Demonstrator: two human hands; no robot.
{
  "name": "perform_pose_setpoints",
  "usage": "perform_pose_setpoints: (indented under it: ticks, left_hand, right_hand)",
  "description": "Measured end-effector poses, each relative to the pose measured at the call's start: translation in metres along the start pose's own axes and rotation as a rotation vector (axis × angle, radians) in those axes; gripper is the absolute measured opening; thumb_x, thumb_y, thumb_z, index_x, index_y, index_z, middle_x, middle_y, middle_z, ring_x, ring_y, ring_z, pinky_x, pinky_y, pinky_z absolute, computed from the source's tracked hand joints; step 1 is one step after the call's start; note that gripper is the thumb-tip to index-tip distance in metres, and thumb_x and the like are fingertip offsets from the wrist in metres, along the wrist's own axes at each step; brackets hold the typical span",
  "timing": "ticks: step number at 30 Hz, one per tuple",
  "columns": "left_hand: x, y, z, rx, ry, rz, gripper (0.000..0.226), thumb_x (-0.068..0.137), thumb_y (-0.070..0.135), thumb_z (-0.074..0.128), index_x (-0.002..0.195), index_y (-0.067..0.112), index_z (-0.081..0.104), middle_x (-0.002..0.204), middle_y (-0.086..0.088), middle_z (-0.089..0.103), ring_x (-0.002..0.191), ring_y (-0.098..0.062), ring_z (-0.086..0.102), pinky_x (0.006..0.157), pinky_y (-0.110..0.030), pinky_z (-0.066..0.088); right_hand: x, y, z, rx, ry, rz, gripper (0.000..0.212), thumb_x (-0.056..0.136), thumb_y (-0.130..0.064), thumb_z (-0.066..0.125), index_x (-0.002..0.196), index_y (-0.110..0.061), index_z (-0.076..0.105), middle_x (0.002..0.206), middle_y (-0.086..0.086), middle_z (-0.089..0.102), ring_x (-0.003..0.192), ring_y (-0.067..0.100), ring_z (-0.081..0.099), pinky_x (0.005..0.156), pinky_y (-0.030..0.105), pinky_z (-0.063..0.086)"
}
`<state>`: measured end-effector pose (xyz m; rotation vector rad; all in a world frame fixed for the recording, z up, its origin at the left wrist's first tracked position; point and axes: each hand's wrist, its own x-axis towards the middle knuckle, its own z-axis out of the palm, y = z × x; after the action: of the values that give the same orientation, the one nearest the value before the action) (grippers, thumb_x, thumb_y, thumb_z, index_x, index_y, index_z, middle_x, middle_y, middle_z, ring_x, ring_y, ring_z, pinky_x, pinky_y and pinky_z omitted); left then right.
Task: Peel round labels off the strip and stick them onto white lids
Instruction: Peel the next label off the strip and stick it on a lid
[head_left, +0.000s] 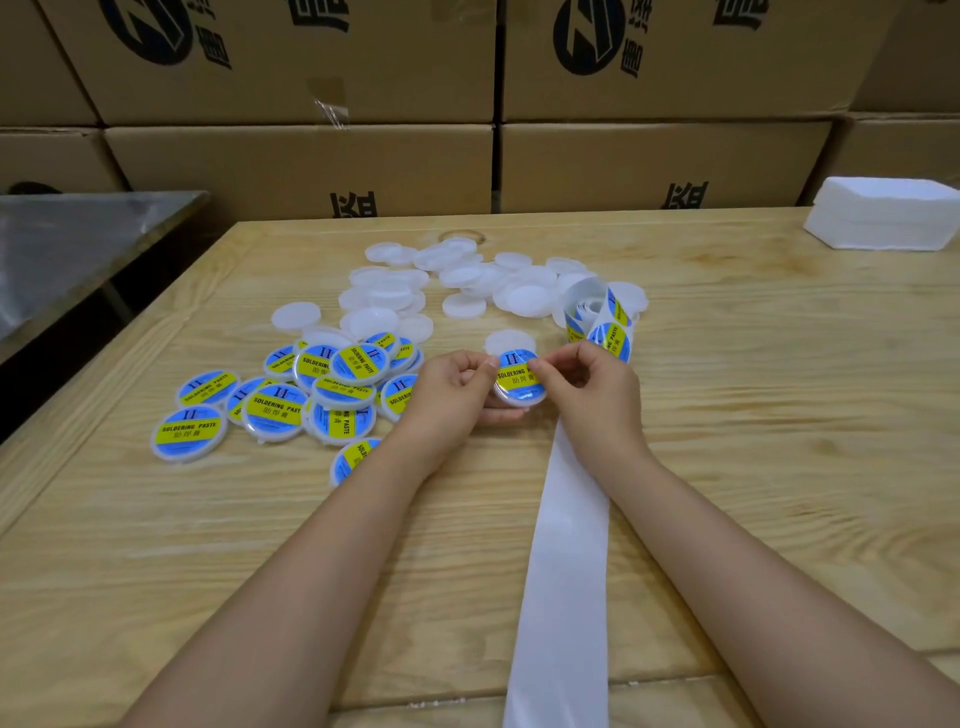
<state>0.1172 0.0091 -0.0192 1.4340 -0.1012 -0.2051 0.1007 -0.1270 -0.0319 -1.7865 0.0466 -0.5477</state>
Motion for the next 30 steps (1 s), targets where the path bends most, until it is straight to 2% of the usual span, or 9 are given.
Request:
perform_pose_setpoints:
  ticks: [5,7,9,12,14,17,21,25,30]
  left_hand:
    - [0.001,0.000,0.001,-0.053,-0.002,-0.015,0.020,0.098,0.012,0.047,0.096,-0.004,0.059,0.071,-0.010,0.072,0.066,-0.022,0.071,0.058,-0.024,0.057]
    - [0.000,0.000,0.001,-0.048,-0.004,-0.017,0.019,0.098,0.012,0.047,0.094,-0.002,0.059,0.069,-0.009,0.072,0.065,-0.021,0.071,0.057,-0.024,0.057]
    - [-0.001,0.000,0.001,-0.042,-0.011,-0.014,0.018,0.098,0.012,0.047,0.091,0.002,0.059,0.069,-0.008,0.072,0.064,-0.021,0.071,0.059,-0.025,0.058]
    - [-0.002,0.001,0.002,-0.072,-0.042,-0.006,0.016,0.098,0.012,0.047,0.089,0.003,0.058,0.071,-0.008,0.071,0.063,-0.020,0.071,0.057,-0.025,0.057]
    - [-0.004,0.001,0.003,-0.074,-0.078,0.005,0.015,0.097,0.010,0.047,0.087,0.004,0.056,0.070,-0.008,0.071,0.063,-0.020,0.071,0.056,-0.025,0.057]
    - [-0.006,-0.001,0.004,-0.054,-0.127,0.028,0.014,0.096,0.009,0.048,0.083,0.007,0.054,0.071,-0.008,0.071,0.065,-0.021,0.071,0.062,-0.029,0.059]
    - [-0.005,-0.001,0.003,-0.105,-0.117,0.046,0.017,0.096,0.010,0.049,0.080,0.008,0.054,0.070,-0.008,0.071,0.066,-0.020,0.071,0.063,-0.029,0.059]
    - [-0.004,0.001,0.002,-0.181,-0.072,0.037,0.015,0.095,0.014,0.050,0.083,0.007,0.054,0.070,-0.008,0.072,0.067,-0.018,0.071,0.060,-0.027,0.058]
    - [-0.001,0.003,-0.007,-0.150,0.015,0.022,0.018,0.097,0.019,0.049,0.091,0.007,0.060,0.072,-0.006,0.072,0.063,-0.018,0.070,0.053,-0.026,0.055]
  right_hand:
    - [-0.006,-0.004,0.002,-0.097,0.061,-0.114,0.008,0.083,-0.010,0.068,0.089,-0.015,0.066,0.075,-0.006,0.065,0.067,0.003,0.060,0.068,0.012,0.047]
    - [-0.007,-0.004,0.001,-0.093,0.046,-0.091,0.044,0.083,-0.012,0.068,0.124,-0.023,0.055,0.076,-0.006,0.066,0.070,0.001,0.061,0.069,0.008,0.046]
    - [-0.007,-0.004,0.000,-0.084,0.041,-0.066,0.067,0.082,-0.014,0.068,0.140,-0.030,0.037,0.075,-0.009,0.066,0.072,-0.003,0.062,0.067,0.003,0.041]
    - [-0.005,-0.004,0.001,-0.134,0.088,-0.098,0.027,0.086,-0.012,0.065,0.113,-0.015,0.063,0.081,-0.002,0.066,0.072,0.000,0.061,0.073,0.017,0.049]
    - [-0.004,-0.004,0.002,-0.142,0.111,-0.091,0.006,0.086,-0.016,0.065,0.090,-0.011,0.066,0.088,0.006,0.067,0.075,0.009,0.061,0.075,0.025,0.050]
    - [-0.004,-0.003,0.002,-0.116,0.115,-0.040,0.021,0.082,-0.027,0.070,0.088,-0.009,0.062,0.087,0.002,0.065,0.075,0.011,0.057,0.069,0.020,0.045]
    - [-0.003,-0.003,0.004,-0.094,0.046,0.005,0.030,0.079,-0.031,0.072,0.093,-0.011,0.055,0.097,0.007,0.062,0.088,0.019,0.059,0.077,0.029,0.048]
    - [-0.005,-0.004,0.006,-0.053,-0.054,-0.037,0.036,0.077,-0.026,0.075,0.101,-0.017,0.050,0.107,0.006,0.056,0.094,0.012,0.057,0.079,0.020,0.045]
    - [-0.009,-0.007,0.006,-0.111,-0.115,-0.198,0.036,0.075,-0.012,0.076,0.105,-0.010,0.056,0.102,0.001,0.050,0.082,-0.004,0.050,0.072,0.011,0.040]
